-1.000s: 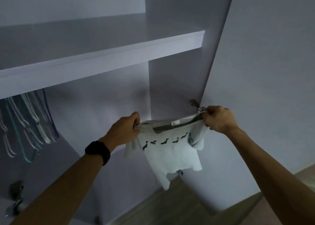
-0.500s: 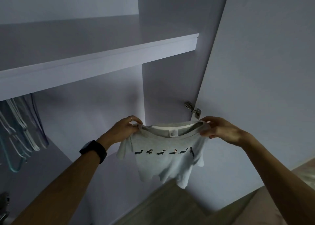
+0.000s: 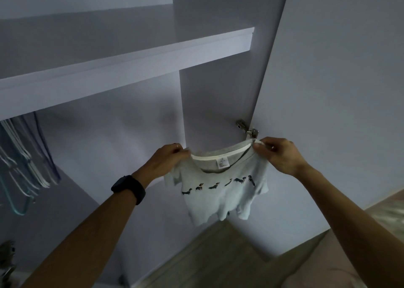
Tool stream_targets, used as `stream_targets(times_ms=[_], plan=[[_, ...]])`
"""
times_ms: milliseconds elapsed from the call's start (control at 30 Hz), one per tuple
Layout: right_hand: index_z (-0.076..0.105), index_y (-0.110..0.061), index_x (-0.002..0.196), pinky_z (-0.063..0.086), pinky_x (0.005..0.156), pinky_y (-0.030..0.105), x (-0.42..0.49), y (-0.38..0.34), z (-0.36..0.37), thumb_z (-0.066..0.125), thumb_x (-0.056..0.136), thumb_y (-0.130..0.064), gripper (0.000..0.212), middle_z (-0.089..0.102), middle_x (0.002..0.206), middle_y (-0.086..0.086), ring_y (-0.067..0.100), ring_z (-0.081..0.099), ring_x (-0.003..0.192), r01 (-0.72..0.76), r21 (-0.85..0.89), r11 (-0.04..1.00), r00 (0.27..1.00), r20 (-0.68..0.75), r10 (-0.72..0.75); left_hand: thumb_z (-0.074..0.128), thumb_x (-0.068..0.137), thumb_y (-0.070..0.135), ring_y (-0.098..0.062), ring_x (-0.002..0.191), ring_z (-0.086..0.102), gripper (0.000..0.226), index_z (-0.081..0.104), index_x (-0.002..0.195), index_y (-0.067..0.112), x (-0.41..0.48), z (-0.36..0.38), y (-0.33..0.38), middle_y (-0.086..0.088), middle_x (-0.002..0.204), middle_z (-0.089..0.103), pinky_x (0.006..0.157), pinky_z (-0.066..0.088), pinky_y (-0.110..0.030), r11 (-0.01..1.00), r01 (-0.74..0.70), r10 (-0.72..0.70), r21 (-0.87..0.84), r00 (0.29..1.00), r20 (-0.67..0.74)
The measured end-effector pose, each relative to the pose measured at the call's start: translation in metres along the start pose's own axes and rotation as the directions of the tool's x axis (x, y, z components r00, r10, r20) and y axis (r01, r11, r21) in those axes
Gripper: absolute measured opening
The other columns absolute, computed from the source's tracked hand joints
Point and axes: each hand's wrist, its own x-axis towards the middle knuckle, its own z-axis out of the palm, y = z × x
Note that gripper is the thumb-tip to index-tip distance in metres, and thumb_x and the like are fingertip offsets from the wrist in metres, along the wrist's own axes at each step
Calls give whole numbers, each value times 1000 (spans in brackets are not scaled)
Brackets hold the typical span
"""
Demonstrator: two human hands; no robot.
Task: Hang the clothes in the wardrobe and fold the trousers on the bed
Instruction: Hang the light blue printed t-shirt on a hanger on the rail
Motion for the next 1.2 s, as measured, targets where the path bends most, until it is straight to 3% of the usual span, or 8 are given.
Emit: stream_targets(times_ms=[133, 267, 333, 467, 700, 867, 1033, 1200], plan=[[73, -31, 97, 47, 68, 21, -4, 7, 1, 67, 91, -51, 22, 70, 90, -3, 11, 63, 83, -32, 29, 999, 999, -5, 32, 63, 95, 45, -6, 58, 55, 18, 63, 85, 31, -3, -2, -14, 13, 66, 64, 48, 36, -11, 971, -65, 72, 232, 997, -24], [73, -39, 92, 42, 66, 11, -6, 11, 5, 69, 90, -50, 11, 68, 89, -15, 5, 63, 80, -38, -11, 999, 999, 33, 38, 68, 93, 42, -11, 77, 67, 16, 70, 90, 27, -4, -13, -27, 11, 83, 70, 69, 53, -29, 951, -88, 126, 296, 986, -112], [71, -43, 86, 41, 66, 9, -7, 10, 14, 69, 90, -48, 7, 67, 92, -21, 3, 63, 76, -18, -29, 999, 1000, 13, 18, 72, 89, 43, -6, 77, 67, 11, 70, 84, 33, -9, -14, -32, 14, 81, 70, 71, 53, -23, 960, -105, 138, 261, 984, -111], [75, -29, 100, 45, 67, 19, 1, 8, 37, 66, 95, -39, 14, 66, 88, -13, 7, 63, 69, 78, -64, 995, 977, -193, -89, 81, 82, 38, 8, 80, 64, 14, 68, 81, 44, -22, -21, -39, 21, 81, 70, 69, 46, -7, 977, -84, 100, 198, 992, -74], [73, -19, 109, 44, 72, 19, 17, 10, 108, 62, 100, -29, 18, 71, 96, 1, 16, 63, 78, 172, -33, 985, 976, -127, -175, 85, 80, 23, 6, 78, 65, 19, 74, 83, 39, -85, -1, -87, 18, 84, 75, 76, 46, -9, 986, 164, -159, 5, 962, -224], [71, -20, 105, 54, 85, 38, 42, -12, 163, 57, 101, -35, 21, 70, 102, 3, 20, 64, 90, 288, -60, 956, 914, 315, -256, 79, 86, 27, 11, 69, 61, 19, 69, 78, 41, -147, 24, -101, 34, 70, 65, 67, 41, -5, 942, 335, -272, 0, 764, -585], [75, -19, 98, 55, 83, 43, 29, -44, 200, 65, 96, -34, 18, 70, 105, 4, 25, 65, 96, 434, 150, 888, 759, 470, -451, 70, 91, 41, -10, 83, 65, 12, 74, 99, 33, -219, 62, -87, 14, 94, 71, 72, 48, -21, 808, 589, -330, 14, 472, -818], [76, -16, 97, 51, 76, 31, 4, -93, 228, 68, 94, -28, 14, 71, 100, 4, 23, 68, 90, 551, 273, 789, 570, 568, -594, 57, 98, 35, -28, 93, 67, 22, 75, 104, 24, -282, 70, -42, 4, 102, 71, 77, 52, -37, 634, 759, -181, 150, 334, -925]])
